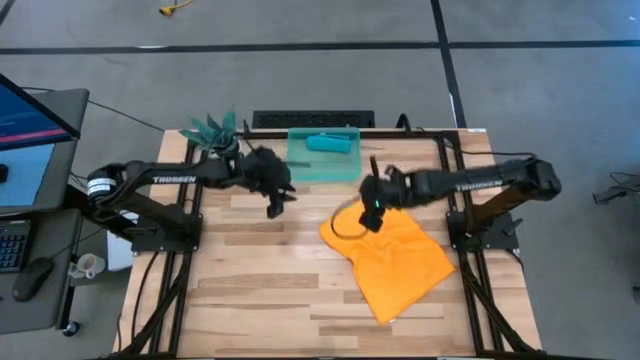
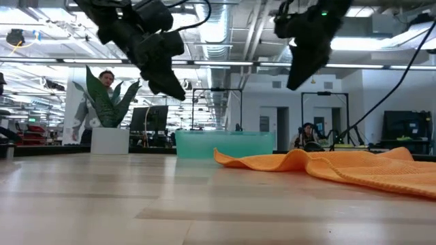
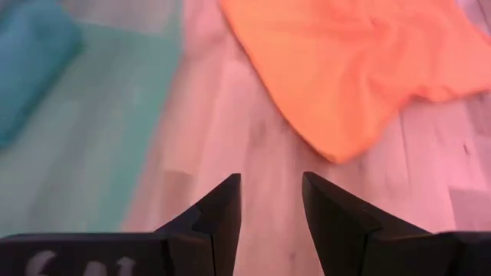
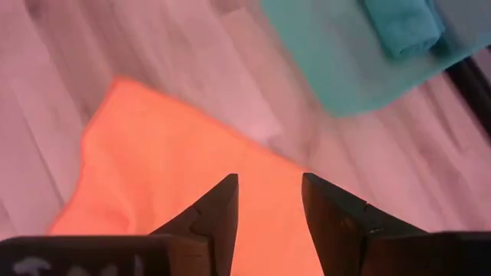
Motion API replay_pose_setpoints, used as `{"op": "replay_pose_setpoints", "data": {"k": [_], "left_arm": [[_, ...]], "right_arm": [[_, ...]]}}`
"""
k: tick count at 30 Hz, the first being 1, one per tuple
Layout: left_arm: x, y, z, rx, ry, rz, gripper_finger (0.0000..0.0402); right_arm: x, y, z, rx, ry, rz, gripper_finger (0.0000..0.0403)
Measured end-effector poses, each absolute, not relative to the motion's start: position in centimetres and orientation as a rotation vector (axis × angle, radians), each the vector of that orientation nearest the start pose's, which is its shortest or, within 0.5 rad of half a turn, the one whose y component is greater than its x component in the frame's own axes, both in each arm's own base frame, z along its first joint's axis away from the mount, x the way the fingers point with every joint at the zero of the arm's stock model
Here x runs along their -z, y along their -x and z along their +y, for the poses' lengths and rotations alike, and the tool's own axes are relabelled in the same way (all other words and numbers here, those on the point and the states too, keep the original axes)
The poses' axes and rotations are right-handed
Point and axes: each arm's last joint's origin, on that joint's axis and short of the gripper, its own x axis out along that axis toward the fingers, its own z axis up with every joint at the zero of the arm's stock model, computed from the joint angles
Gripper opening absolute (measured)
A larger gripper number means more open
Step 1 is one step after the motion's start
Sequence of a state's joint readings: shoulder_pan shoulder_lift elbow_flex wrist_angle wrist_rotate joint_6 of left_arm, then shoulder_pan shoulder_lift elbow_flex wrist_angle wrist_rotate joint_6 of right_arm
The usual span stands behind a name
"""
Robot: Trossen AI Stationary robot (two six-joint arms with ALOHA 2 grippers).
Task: Roll microfiber towels into tight, uniform cylinder then place into a basket
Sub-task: Fold the yellow microfiber cloth
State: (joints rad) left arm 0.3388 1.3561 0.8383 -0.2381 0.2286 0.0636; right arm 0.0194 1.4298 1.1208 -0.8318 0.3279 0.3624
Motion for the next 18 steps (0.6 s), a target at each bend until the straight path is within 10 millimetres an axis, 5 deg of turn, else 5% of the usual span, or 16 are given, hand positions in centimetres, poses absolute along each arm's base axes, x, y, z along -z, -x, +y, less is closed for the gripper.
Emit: {"op": "replay_pose_setpoints", "data": {"k": [7, 18], "left_arm": [[-20.1, -26.9, 3.9, 0.041, 0.080, 0.640, 0.0129], [-19.3, -27.0, -0.6, 0.218, -0.062, 0.443, 0.0129]], "right_arm": [[-22.8, -26.6, 5.2, 0.546, -0.138, 1.018, 0.0164], [-18.0, -27.2, 11.5, 0.627, -0.278, 0.948, 0.0163]]}}
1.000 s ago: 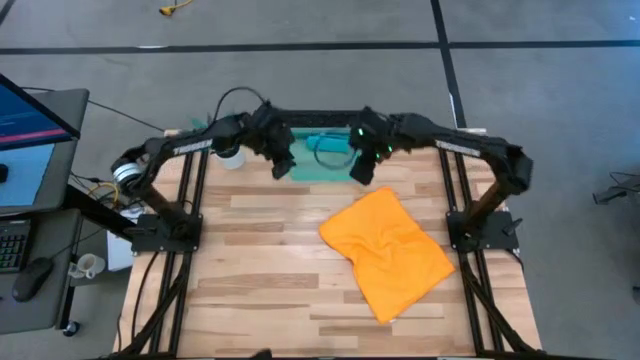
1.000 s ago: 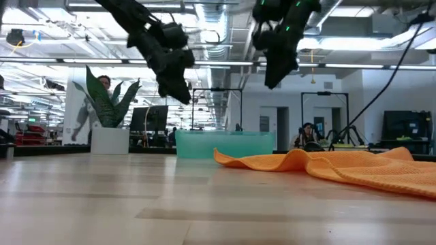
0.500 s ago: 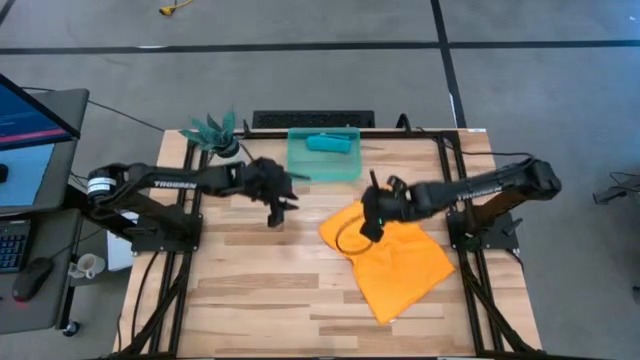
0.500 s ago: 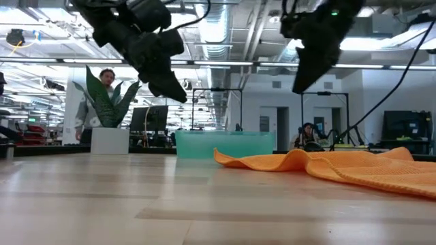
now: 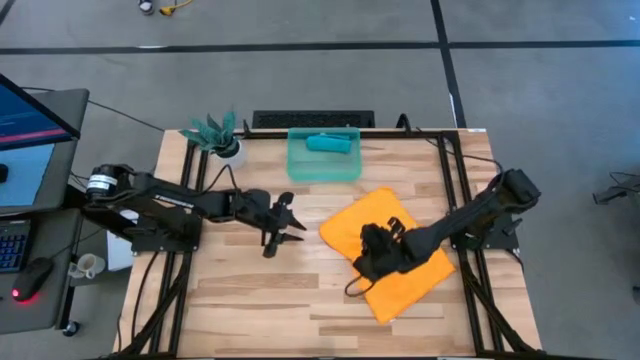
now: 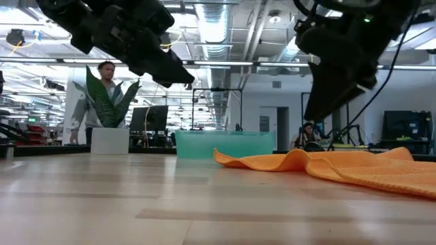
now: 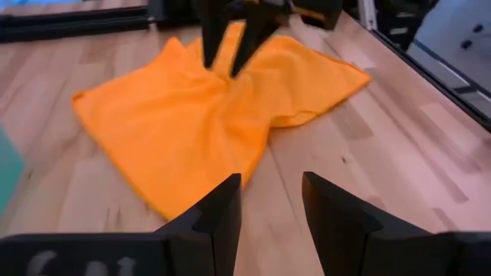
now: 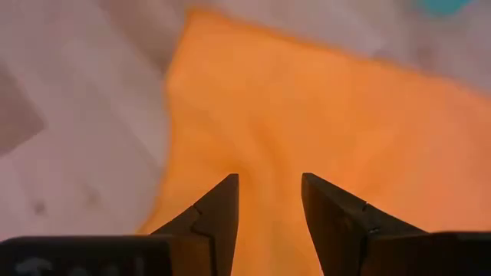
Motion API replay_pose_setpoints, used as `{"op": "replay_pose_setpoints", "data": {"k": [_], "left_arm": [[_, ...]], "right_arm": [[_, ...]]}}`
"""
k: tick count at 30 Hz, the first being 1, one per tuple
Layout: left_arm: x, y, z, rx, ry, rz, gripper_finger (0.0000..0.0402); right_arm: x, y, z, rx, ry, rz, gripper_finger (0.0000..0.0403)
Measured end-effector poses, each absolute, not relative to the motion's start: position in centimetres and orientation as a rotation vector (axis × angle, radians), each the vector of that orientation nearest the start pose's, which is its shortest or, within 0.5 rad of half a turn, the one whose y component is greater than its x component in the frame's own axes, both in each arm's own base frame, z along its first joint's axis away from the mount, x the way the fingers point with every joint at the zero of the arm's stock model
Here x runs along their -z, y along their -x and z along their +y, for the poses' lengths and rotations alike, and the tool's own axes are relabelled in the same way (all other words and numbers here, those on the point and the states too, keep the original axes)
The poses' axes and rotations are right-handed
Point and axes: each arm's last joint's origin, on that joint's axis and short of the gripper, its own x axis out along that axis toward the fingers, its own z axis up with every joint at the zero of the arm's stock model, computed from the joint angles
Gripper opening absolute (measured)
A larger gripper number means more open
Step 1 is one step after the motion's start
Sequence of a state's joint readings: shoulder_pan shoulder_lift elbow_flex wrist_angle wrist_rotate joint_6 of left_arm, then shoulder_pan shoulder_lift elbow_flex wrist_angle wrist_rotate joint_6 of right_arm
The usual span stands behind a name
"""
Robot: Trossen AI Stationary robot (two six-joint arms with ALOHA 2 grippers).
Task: Roll microfiber towels into tight, uniform cylinder then place into a basket
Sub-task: Fold the yellow microfiber cloth
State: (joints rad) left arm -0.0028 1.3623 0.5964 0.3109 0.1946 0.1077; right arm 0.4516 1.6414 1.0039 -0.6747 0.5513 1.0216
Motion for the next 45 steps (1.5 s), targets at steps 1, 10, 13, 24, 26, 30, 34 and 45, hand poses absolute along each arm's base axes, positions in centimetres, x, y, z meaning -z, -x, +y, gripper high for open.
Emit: {"op": "replay_pose_setpoints", "data": {"k": [1, 10, 13, 24, 26, 30, 34, 45], "left_arm": [[-19.1, -27.1, -0.8, 0.227, -0.074, 0.442, 0.0129], [-16.5, -28.7, -1.0, 0.237, -0.139, 0.456, 0.0129], [-15.3, -29.3, -0.8, 0.221, -0.173, 0.491, 0.0129], [-14.7, -34.2, -0.3, 0.229, -0.297, 0.486, 0.0129], [-14.7, -35.2, -0.1, 0.230, -0.321, 0.480, 0.0129], [-13.8, -36.6, 0.6, 0.224, -0.342, 0.503, 0.0129], [-12.2, -37.9, 1.5, 0.207, -0.318, 0.553, 0.0129], [-8.9, -39.3, 2.8, 0.198, -0.223, 0.679, 0.0129]], "right_arm": [[-17.5, -27.3, 12.2, 0.616, -0.287, 0.942, 0.0163], [-17.0, -27.5, 16.2, 0.569, -0.327, 0.925, 0.0163], [-17.9, -27.4, 17.4, 0.556, -0.365, 0.895, 0.0163], [-18.4, -24.0, 20.1, 0.669, -0.431, 0.855, 0.0163], [-18.0, -23.6, 20.5, 0.694, -0.463, 0.845, 0.0163], [-17.1, -23.1, 21.3, 0.731, -0.488, 0.833, 0.0163], [-15.0, -22.7, 21.8, 0.788, -0.453, 0.862, 0.0163], [-11.5, -22.1, 22.2, 0.911, -0.432, 0.967, 0.0163]]}}
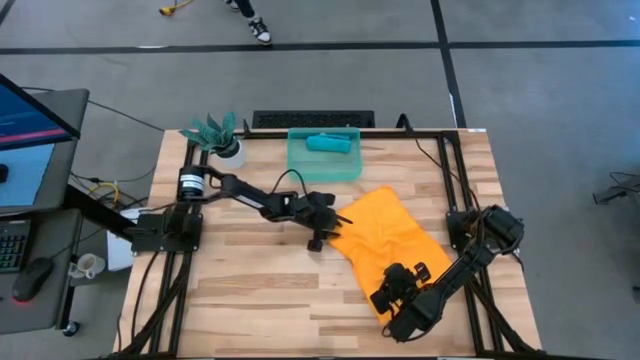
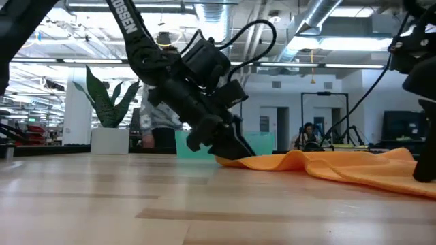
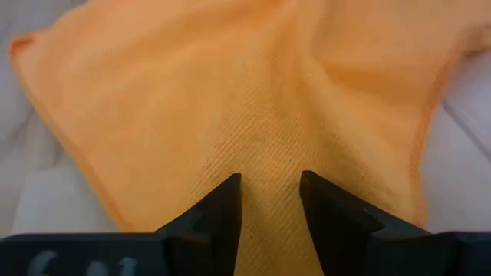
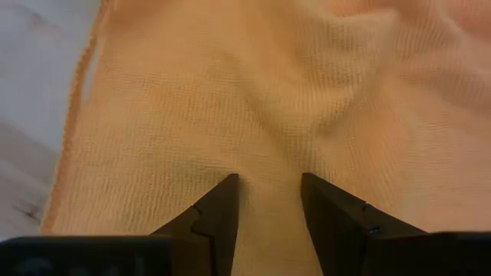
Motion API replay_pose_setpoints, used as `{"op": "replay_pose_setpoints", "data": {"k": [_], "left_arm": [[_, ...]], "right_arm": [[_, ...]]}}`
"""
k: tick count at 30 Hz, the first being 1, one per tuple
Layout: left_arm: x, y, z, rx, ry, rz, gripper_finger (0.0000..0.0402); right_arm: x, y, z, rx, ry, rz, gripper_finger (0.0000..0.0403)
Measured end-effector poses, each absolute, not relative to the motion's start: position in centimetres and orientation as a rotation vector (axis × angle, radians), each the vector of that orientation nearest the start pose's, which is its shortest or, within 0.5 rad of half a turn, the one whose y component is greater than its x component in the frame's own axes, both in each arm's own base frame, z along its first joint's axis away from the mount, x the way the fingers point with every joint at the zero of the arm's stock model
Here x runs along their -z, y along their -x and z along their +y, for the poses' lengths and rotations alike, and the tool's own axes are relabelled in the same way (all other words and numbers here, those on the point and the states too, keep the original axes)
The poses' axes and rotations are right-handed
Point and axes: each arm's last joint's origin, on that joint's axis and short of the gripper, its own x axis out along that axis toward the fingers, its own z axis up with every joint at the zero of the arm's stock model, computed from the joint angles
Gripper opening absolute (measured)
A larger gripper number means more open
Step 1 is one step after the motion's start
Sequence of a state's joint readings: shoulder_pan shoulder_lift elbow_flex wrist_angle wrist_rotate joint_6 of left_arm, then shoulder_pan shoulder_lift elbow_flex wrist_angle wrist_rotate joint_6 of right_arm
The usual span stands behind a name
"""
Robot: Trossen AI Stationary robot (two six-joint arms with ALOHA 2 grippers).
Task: Roll microfiber towels into tight, uniform cylinder then place into a basket
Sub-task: Fold the yellow microfiber cloth
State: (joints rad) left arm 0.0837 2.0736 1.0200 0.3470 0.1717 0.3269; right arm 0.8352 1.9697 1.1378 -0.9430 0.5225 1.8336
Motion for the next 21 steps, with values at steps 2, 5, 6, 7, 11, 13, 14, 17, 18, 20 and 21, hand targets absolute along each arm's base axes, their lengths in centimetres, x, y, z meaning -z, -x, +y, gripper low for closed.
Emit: {"op": "replay_pose_setpoints", "data": {"k": [2, 5, 6, 7, 11, 13, 14, 17, 18, 20, 21], "left_arm": [[-8.6, -39.0, 2.8, 0.191, -0.193, 0.723, 0.0129], [-8.5, -38.5, 2.8, 0.178, -0.128, 0.794, 0.0129], [-8.5, -38.4, 2.8, 0.170, -0.104, 0.811, 0.0129], [-8.4, -38.3, 2.8, 0.161, -0.084, 0.822, 0.0129], [-8.4, -38.0, 2.8, 0.122, -0.001, 0.866, 0.0129], [-8.4, -38.0, 2.8, 0.102, 0.044, 0.871, 0.0129], [-8.4, -38.0, 2.8, 0.096, 0.060, 0.872, 0.0129], [-8.4, -38.0, 2.6, 0.090, 0.090, 0.874, 0.0129], [-8.4, -38.0, 2.5, 0.088, 0.088, 0.874, 0.0129], [-8.4, -38.1, 2.2, 0.089, 0.084, 0.875, 0.0129], [-8.5, -38.1, 2.1, 0.090, 0.080, 0.874, 0.0129]], "right_arm": [[-11.6, -22.2, 22.1, 0.915, -0.436, 0.966, 0.0163], [-11.6, -22.3, 21.9, 0.926, -0.429, 0.969, 0.0163], [-11.6, -22.3, 21.9, 0.928, -0.430, 0.969, 0.0163], [-11.6, -22.3, 21.9, 0.930, -0.428, 0.970, 0.0163], [-11.6, -22.5, 21.6, 0.938, -0.435, 0.968, 0.0163], [-11.6, -22.7, 21.5, 0.943, -0.438, 0.967, 0.0163], [-11.6, -22.8, 21.4, 0.947, -0.440, 0.968, 0.0163], [-11.6, -22.9, 21.2, 0.950, -0.438, 0.970, 0.0163], [-11.6, -23.0, 21.1, 0.954, -0.438, 0.970, 0.0163], [-11.6, -23.1, 21.1, 0.954, -0.435, 0.973, 0.0163], [-11.6, -23.1, 21.1, 0.949, -0.429, 0.978, 0.0163]]}}
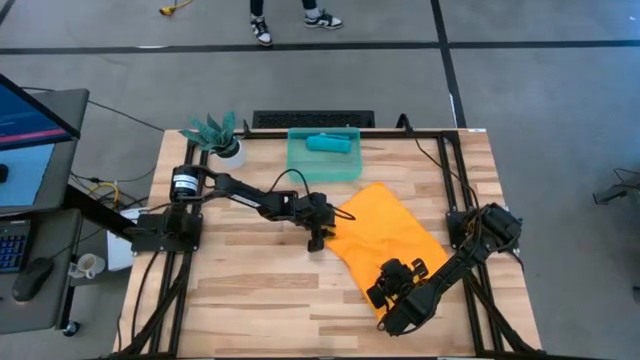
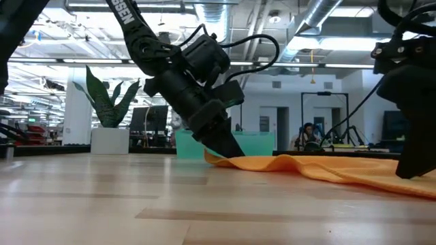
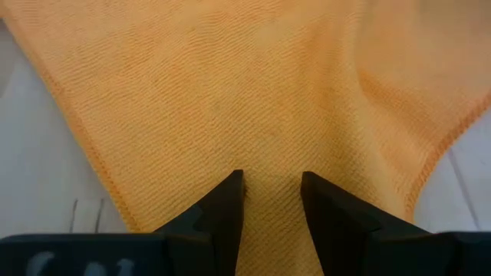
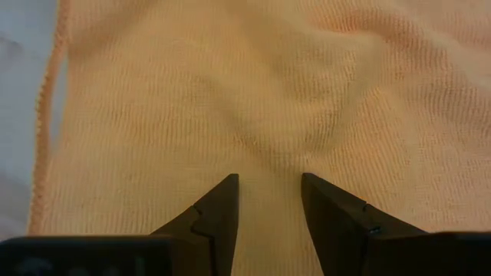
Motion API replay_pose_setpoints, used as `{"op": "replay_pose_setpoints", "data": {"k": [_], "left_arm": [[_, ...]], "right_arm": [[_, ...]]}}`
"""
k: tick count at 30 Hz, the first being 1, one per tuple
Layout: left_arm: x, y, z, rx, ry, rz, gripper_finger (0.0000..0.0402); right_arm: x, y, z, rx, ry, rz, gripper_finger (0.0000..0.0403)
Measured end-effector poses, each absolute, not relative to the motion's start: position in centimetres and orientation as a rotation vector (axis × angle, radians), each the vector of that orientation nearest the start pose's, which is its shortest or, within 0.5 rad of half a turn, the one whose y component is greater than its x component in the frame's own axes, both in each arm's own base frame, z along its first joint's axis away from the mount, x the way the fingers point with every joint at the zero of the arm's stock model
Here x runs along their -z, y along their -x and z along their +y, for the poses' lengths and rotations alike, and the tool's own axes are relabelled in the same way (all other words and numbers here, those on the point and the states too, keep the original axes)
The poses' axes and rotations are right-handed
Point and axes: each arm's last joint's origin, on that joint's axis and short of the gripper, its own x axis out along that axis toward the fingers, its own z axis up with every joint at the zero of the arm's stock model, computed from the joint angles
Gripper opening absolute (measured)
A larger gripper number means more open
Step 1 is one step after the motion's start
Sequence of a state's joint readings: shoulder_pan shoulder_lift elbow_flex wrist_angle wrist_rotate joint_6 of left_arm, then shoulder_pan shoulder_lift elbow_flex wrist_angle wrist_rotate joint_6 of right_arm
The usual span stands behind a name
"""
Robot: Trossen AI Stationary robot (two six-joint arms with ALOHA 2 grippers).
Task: Roll microfiber towels into tight, uniform cylinder then place into a basket
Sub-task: Fold the yellow microfiber cloth
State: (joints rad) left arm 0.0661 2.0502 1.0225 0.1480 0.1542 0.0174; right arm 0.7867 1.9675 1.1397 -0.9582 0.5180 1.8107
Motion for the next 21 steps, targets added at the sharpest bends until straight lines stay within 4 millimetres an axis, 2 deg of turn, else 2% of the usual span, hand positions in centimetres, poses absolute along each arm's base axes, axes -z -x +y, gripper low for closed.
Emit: {"op": "replay_pose_setpoints", "data": {"k": [7, 12, 16, 19, 21], "left_arm": [[-9.4, -37.1, 0.3, 0.078, 0.038, 0.974, 0.0129], [-11.3, -34.5, -1.0, 0.043, 0.015, 1.173, 0.0129], [-13.2, -32.6, -2.5, 0.008, -0.043, 1.256, 0.0129], [-14.4, -31.5, -3.4, -0.037, -0.118, 1.263, 0.0129], [-15.1, -31.8, -4.0, -0.061, -0.162, 1.201, 0.0129]], "right_arm": [[-11.6, -23.0, 21.1, 0.945, -0.426, 0.981, 0.0163], [-11.6, -23.0, 21.1, 0.945, -0.426, 0.981, 0.0163], [-11.6, -23.0, 21.1, 0.946, -0.424, 0.982, 0.0163], [-11.6, -23.0, 21.1, 0.946, -0.421, 0.982, 0.0163], [-11.6, -23.0, 21.1, 0.947, -0.420, 0.983, 0.0163]]}}
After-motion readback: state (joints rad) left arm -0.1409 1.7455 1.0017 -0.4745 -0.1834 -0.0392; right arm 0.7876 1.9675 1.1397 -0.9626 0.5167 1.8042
